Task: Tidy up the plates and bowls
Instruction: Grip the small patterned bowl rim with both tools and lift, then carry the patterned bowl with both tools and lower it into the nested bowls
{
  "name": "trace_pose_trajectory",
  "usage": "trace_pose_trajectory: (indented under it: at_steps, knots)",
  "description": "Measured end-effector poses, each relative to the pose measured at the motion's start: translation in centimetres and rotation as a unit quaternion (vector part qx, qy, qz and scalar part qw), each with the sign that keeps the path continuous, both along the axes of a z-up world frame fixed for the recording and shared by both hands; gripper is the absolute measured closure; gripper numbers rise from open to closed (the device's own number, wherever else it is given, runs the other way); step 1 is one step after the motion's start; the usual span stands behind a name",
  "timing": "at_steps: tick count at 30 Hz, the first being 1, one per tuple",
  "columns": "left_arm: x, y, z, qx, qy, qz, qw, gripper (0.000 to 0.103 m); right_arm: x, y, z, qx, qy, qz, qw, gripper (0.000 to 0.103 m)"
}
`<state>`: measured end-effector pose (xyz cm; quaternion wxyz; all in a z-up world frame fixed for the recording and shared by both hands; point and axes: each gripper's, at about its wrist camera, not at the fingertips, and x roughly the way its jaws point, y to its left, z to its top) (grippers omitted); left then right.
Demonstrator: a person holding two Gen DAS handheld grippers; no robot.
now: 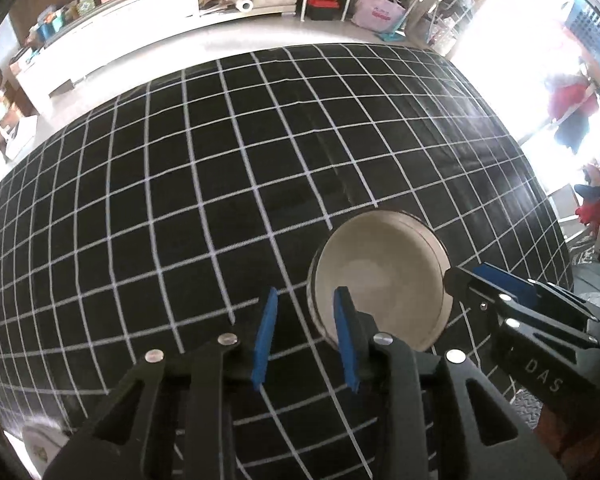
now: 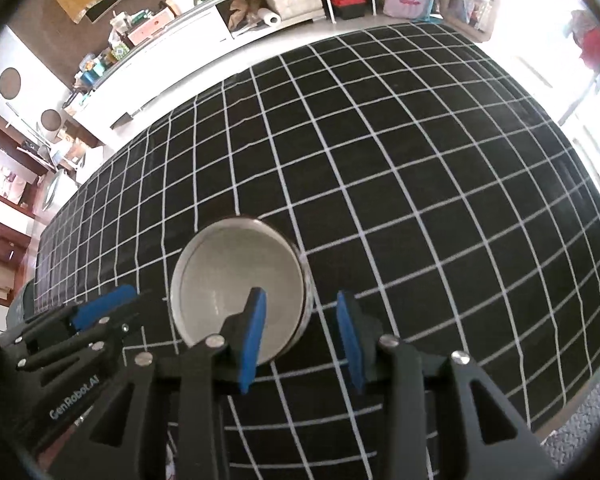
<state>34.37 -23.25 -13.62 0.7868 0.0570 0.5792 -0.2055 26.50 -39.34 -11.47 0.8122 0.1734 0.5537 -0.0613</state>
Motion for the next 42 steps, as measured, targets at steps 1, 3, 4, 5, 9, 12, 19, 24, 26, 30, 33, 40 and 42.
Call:
trace_pose_trajectory:
  at_steps: [1,3,4,5,9,12,19,24,26,30,33,40,42]
  knots:
    - [0.1,-0.3,-0.2,0.004,-0.002,-0.003,1.0000,0.081,0.0,0.1,-0.1,0.000,-0.001,0.000,1.000,0.062]
    - [0.4,-0.8,-0.7,0.007,0.000,-0.007,0.9999,0.085,0.0,0.0,-0.5,-0.001,-0.002,-0.004,1.000,0.068]
    - [0.5,-1.0,-1.0,0.010,0.002,-0.009,0.9999,0.087,0.1,0.0,-0.9,0.002,0.003,-0.002,1.000,0.070]
    - [0.5,-1.2,-1.3,0.014,0.003,-0.011,0.9998,0.089,0.4,-0.2,-1.2,0.008,0.005,0.001,1.000,0.075]
    - [0.3,-1.8,-2.1,0.021,0.009,-0.018,0.9996,0.096,0.2,-0.1,-1.8,0.017,0.011,0.005,1.000,0.092]
    - [0.1,-2.1,-2.3,0.024,0.006,-0.022,0.9994,0.097,0.0,0.2,-1.6,0.010,0.013,0.004,1.000,0.092]
    - [-0.4,-2.7,-2.8,0.033,0.006,-0.027,0.9991,0.097,-0.6,0.5,-1.6,0.006,0.023,0.000,1.000,0.092]
    - [-1.5,-2.8,-3.3,0.037,0.014,-0.031,0.9987,0.097,-1.6,1.0,-1.6,0.009,0.028,0.001,1.000,0.091]
    - [-2.0,-2.5,-3.5,0.035,0.019,-0.029,0.9988,0.097,-1.9,1.0,-1.6,0.014,0.030,-0.004,0.999,0.092]
    - [-3.2,-1.7,-3.7,0.029,0.022,-0.023,0.9990,0.097,-3.0,1.3,-1.6,0.028,0.027,-0.023,0.999,0.092]
    - [-3.9,-1.0,-3.5,0.028,0.021,-0.021,0.9992,0.097,-3.7,1.7,-1.7,0.036,0.028,-0.025,0.999,0.092]
    - [-5.7,1.3,-1.9,0.016,0.009,-0.002,0.9998,0.097,-4.2,4.4,-0.3,0.037,0.024,-0.011,0.999,0.092]
    - [-6.1,1.7,-1.3,0.012,0.005,0.003,0.9999,0.097,-4.4,5.1,0.6,0.034,0.017,-0.006,0.999,0.092]
